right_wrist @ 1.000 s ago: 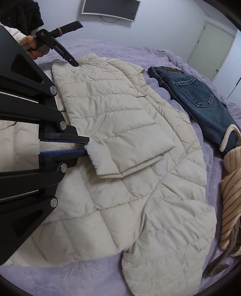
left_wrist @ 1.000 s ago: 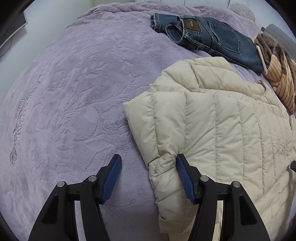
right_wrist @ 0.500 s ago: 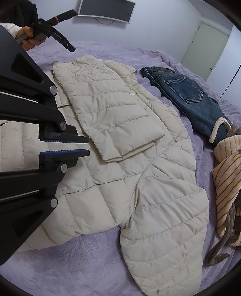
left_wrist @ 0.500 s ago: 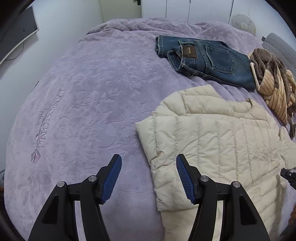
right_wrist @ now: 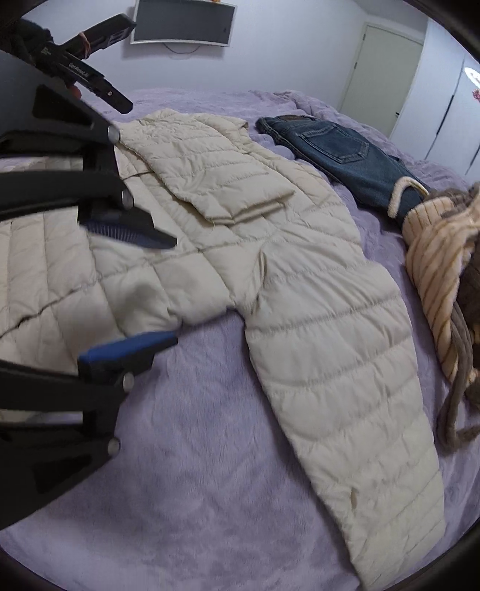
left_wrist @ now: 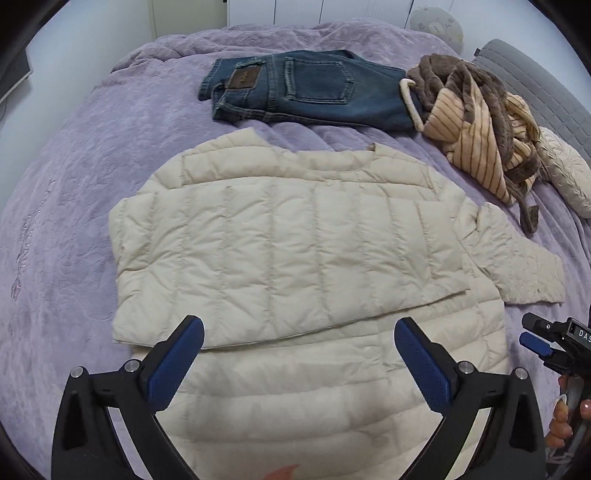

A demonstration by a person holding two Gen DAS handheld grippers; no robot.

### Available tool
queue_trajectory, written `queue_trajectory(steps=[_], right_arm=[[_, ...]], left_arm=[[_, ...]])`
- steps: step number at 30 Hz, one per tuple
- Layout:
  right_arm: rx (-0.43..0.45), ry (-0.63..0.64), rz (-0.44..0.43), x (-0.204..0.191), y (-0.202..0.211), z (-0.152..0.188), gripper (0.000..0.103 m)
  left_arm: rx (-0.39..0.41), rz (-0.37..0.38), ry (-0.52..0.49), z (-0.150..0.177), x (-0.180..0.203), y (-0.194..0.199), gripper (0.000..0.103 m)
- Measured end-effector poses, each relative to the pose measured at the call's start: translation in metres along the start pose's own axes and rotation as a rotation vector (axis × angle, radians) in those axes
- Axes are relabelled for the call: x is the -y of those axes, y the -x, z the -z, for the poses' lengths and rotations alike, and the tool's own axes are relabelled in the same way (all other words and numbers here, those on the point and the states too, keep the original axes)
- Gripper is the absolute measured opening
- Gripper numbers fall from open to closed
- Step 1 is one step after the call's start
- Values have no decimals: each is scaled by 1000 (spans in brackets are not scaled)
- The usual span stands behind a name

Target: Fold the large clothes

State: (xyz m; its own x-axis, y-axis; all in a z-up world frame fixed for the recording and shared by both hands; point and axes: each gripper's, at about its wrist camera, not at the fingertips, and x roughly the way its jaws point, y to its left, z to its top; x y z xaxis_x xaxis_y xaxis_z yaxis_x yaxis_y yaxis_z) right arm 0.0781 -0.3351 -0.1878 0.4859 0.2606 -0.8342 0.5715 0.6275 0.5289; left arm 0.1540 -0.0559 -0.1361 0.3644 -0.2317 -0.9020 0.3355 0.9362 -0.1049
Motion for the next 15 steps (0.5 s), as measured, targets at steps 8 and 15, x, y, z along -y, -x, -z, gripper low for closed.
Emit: queue_trajectory(steps=[8, 15], right_arm=[[85, -118, 10, 78, 36, -24, 83], [153, -315, -32, 155, 50, -54, 85]], left_arm=[[-86, 1, -31, -1, 68, -23, 103], [-151, 5, -68, 6, 106, -40, 103]])
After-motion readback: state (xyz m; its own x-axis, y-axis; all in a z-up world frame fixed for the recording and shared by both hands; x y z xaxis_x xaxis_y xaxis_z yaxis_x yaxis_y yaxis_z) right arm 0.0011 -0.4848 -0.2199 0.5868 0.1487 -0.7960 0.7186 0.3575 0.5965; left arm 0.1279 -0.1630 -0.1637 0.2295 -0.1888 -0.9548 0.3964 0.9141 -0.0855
